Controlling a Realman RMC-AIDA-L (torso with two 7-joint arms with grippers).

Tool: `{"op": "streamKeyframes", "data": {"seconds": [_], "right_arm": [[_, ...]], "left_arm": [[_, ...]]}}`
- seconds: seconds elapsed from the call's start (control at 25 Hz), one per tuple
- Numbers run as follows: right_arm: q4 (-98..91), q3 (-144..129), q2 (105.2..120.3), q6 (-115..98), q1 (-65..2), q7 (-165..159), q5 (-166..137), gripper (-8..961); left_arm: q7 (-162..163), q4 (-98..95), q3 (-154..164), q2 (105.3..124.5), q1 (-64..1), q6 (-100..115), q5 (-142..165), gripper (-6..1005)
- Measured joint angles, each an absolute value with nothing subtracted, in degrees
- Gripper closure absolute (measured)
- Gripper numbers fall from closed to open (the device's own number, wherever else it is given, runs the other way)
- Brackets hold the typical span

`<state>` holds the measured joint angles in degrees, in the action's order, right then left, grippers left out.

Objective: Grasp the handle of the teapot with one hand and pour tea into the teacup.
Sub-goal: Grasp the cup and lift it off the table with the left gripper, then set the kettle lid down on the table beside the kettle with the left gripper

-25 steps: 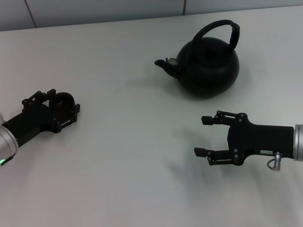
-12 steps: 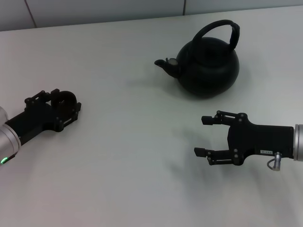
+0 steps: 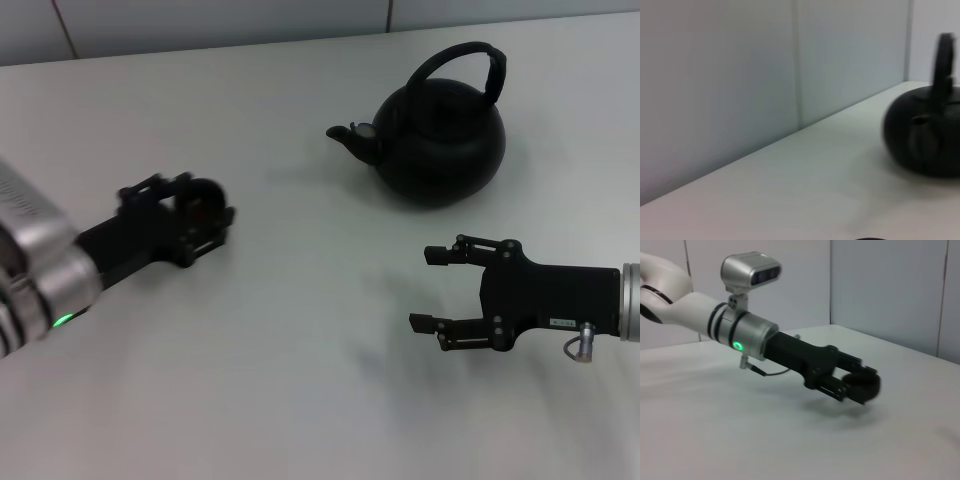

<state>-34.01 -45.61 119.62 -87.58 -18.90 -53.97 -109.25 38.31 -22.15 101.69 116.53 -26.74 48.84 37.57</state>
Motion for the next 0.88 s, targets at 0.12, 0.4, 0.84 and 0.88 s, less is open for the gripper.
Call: {"op": "streamKeyframes", "data": {"seconds": [0.12,0.4,0.84,0.88], "right_arm": [[-34.18,-45.65,119.62,-87.82,-18.90,-54.33,-109.25,117],[-36.06,-46.31,119.65,-88.98,-17.99,-54.69,-109.01,117],[-37.17,-45.54,119.71,-90.27,-17.34,-54.69,-108.54,116],[-37.17,-45.54,119.71,-90.27,-17.34,-54.69,-108.54,116]], "left_arm": [[38.34,-22.73,101.72,117.85,-28.81,46.35,39.53,307],[38.44,-22.98,102.18,118.74,-32.44,44.06,41.15,305],[38.91,-22.23,102.65,119.06,-33.88,42.44,41.22,303],[39.05,-22.23,102.93,119.08,-33.98,42.14,41.22,303]]}}
